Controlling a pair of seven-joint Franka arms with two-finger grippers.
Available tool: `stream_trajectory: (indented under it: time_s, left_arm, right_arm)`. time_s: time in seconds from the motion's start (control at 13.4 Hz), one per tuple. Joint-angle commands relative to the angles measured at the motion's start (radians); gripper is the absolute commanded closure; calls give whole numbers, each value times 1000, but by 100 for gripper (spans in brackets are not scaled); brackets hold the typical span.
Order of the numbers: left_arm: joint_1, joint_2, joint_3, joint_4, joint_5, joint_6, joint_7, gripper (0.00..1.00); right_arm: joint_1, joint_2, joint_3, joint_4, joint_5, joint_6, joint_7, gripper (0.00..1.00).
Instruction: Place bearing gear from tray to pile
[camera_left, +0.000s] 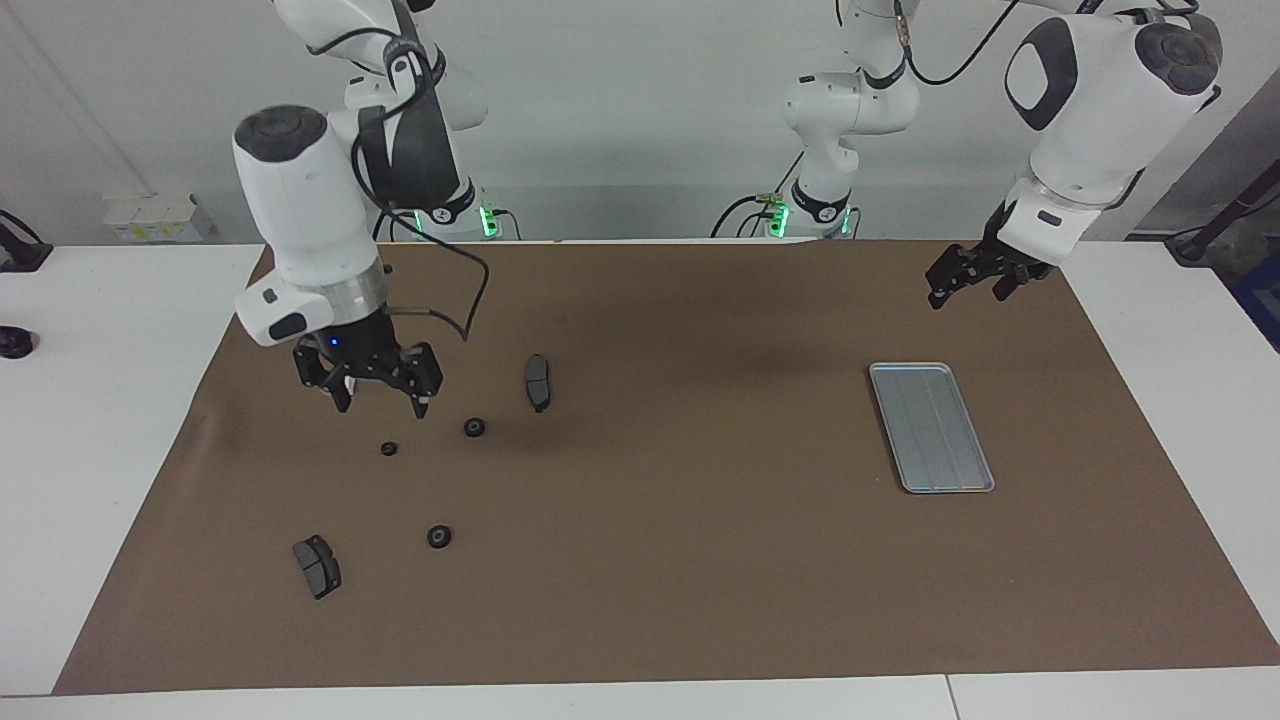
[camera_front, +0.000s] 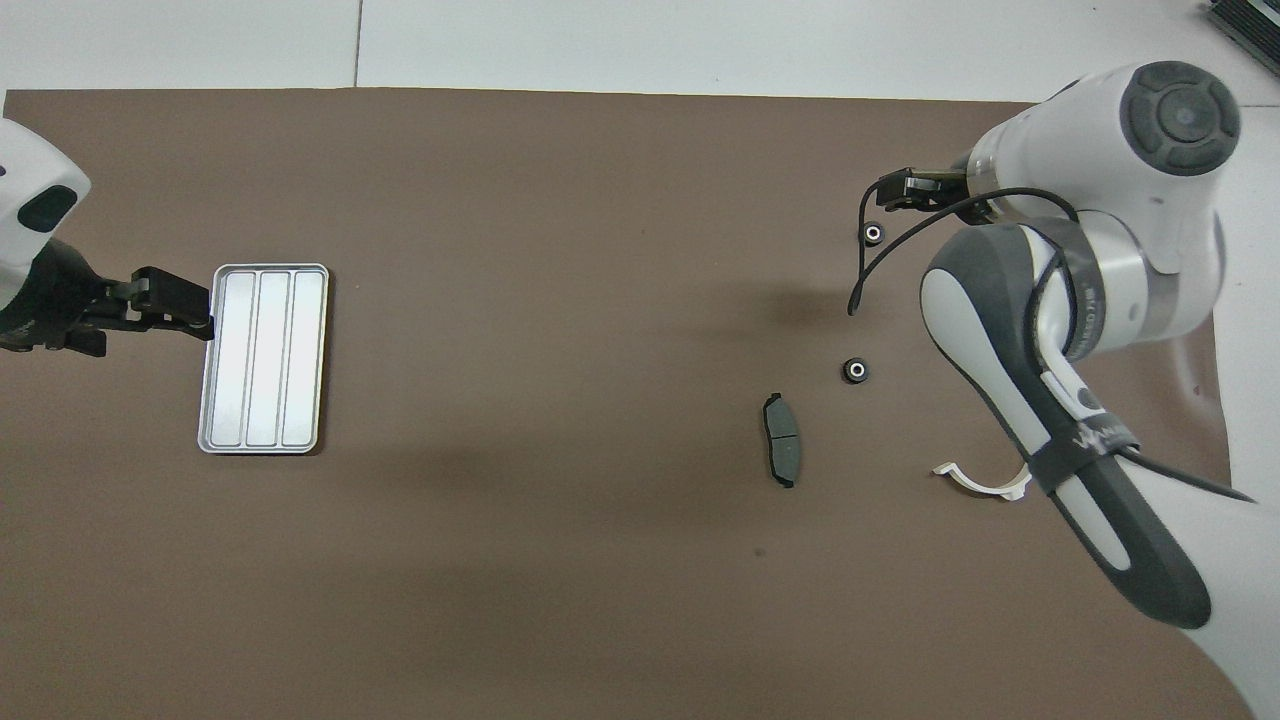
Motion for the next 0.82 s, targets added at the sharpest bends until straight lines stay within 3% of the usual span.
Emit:
stream_trajectory:
  time_s: [0.0,0.22,0.52,0.75]
  left_arm:
    - [10,-32,-8,-35,6,10,-3,0]
    - [9,-32,-8,-35,6,10,-3,0]
    - [9,-32,-8,-35,6,10,-3,0]
    - [10,-32,-8,-35,6,10,-3,0]
  right_arm:
    - [-54,-99,10,-43,28,-86,-87,0]
    - [-79,-125,7,17,31,-242,-102,0]
    - [-95,-179,4,11,59,-347,-121,0]
    - [-95,-194,4,-17,77,-359,-140,0]
